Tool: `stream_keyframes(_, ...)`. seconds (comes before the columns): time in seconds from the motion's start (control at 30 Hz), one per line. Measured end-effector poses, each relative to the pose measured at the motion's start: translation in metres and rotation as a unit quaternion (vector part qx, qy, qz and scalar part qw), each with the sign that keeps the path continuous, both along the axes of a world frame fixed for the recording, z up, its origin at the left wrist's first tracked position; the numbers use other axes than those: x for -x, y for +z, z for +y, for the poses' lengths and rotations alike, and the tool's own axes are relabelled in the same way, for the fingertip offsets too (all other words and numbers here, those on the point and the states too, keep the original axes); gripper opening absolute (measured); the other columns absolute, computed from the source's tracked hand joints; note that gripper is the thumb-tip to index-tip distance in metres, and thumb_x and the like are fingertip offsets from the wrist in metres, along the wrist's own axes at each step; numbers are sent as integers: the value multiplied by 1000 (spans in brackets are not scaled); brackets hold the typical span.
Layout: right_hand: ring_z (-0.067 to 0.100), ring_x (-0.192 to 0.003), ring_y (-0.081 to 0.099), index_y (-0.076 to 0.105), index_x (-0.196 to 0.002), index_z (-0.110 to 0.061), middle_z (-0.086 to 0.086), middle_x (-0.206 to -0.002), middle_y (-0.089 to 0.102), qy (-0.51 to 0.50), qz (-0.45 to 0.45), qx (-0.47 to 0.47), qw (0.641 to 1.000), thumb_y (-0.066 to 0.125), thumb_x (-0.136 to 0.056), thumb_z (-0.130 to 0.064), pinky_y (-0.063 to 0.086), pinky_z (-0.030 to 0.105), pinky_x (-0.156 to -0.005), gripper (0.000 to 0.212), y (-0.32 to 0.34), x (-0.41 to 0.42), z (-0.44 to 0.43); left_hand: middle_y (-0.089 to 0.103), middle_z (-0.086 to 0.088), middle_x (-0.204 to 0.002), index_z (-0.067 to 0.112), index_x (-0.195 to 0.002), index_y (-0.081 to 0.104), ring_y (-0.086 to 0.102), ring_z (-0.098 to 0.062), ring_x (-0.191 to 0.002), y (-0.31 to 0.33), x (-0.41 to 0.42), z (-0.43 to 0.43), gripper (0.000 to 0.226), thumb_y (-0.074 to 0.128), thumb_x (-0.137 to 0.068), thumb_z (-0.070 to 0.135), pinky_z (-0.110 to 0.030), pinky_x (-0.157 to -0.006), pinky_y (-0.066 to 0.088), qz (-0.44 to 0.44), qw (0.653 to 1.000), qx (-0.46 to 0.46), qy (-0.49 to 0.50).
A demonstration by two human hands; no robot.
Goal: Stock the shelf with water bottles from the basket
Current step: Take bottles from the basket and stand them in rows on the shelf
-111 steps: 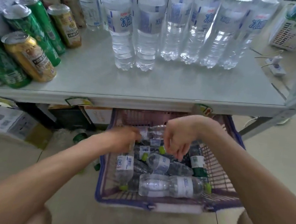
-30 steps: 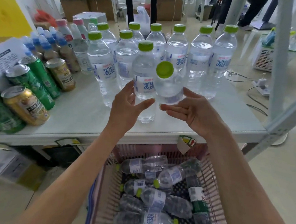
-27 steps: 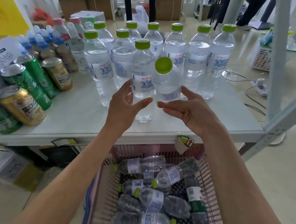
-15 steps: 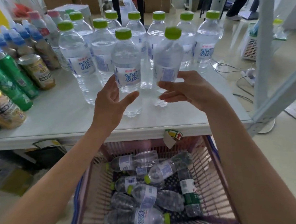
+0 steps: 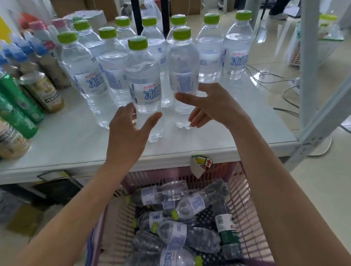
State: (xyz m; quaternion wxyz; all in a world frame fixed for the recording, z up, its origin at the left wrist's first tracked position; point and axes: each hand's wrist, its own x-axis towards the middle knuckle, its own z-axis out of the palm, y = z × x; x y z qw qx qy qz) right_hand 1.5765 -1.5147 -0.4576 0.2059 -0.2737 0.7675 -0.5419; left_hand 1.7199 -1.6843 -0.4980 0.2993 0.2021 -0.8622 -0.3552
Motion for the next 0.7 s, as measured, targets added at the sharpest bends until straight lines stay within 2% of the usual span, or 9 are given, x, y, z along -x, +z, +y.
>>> stream_keyframes(0.17, 27, -60, 77, 64, -133, -23, 12, -67, 76, -2, 39, -9, 999, 78, -83, -54, 62, 31, -59, 60, -6, 3, -2, 56, -6, -115, 9, -116, 59, 59, -24, -101, 1, 4, 0, 64, 66, -85, 64, -32, -83, 49, -70, 992, 103, 35)
stream_keyframes(0.27, 21, -52, 73, 60, -137, -24, 8, -64, 75, -29, 79, -15, 996, 79, -81, -55, 59, 27, -54, 67, -19, 4, -1, 48, -10, -117, 6, -121, 56, 56, -26, -98, 6, 9, 6, 72, 60, -86, 68, -33, -82, 47, -112, 979, 160, 64)
stream_keyframes(0.47, 8, -44, 65, 60, -139, -28, -1, -57, 71, -68, 129, -23, 989, 78, -77, -64, 50, 15, -49, 73, -27, 5, -5, 51, -9, -114, 2, -121, 53, 57, -27, -99, 1, 17, 17, 64, 59, -93, 60, -30, -79, 39, -89, 986, 125, 72)
stream_keyframes(0.6, 9, -47, 67, 60, -137, -31, 2, -62, 73, -76, 139, -53, 986, 73, -76, -71, 58, 22, -56, 74, -30, 2, -5, 51, -10, -115, 1, -124, 53, 58, -28, -101, 0, 25, 15, 67, 57, -93, 61, -30, -78, 39, -86, 985, 126, 75)
stream_keyframes(0.7, 11, -51, 71, 60, -137, -27, 2, -64, 74, -84, 136, -67, 985, 71, -77, -73, 59, 23, -63, 76, -30, -1, -4, 53, -13, -116, -1, -125, 53, 60, -32, -103, -1, 29, 16, 68, 57, -93, 60, -36, -83, 45, -83, 984, 138, 78)
